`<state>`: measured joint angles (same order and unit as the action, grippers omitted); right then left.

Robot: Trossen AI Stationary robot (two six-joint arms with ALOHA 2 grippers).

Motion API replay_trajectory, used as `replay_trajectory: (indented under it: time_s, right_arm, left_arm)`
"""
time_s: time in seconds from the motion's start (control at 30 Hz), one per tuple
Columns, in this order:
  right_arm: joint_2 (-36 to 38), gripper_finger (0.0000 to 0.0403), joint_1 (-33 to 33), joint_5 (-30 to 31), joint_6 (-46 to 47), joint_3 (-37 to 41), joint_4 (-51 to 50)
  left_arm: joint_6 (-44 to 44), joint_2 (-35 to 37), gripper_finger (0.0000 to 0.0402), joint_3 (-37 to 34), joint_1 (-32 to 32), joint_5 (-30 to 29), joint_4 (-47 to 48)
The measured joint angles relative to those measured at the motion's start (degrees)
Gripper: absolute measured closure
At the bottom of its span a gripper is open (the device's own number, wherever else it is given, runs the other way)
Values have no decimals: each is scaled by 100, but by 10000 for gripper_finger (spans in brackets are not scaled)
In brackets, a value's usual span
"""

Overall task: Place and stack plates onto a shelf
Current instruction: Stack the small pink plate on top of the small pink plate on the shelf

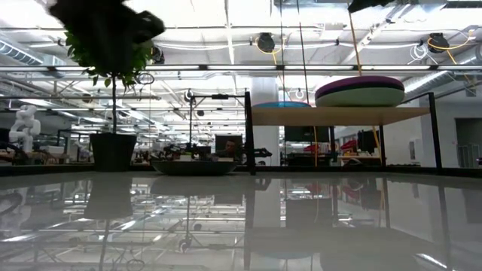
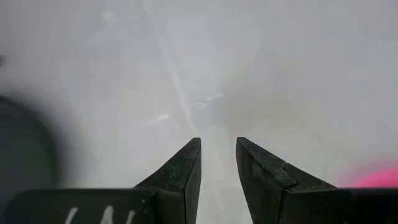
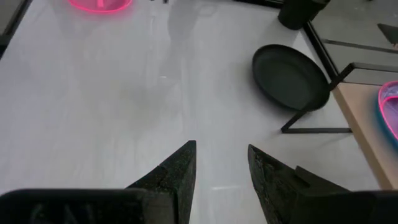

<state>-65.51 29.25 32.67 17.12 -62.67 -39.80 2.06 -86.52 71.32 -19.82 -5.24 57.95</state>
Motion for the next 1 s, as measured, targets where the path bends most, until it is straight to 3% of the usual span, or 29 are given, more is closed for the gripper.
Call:
replay_trajectory:
  time_s: [0.33, 0.53, 1.0]
  right_arm:
    - [-319, 276, 358, -3, 4, 2, 343]
    - [-485, 276, 526, -5, 0, 2, 599]
    - [-566, 276, 693, -5, 13, 4, 878]
  left_arm:
    - [-882, 18, 293, -1288, -932, 1008, -154]
    - [-1315, 18, 293, -1956, -1370, 1452, -787]
    - [-1483, 19, 293, -2318, -1780, 1419, -1477]
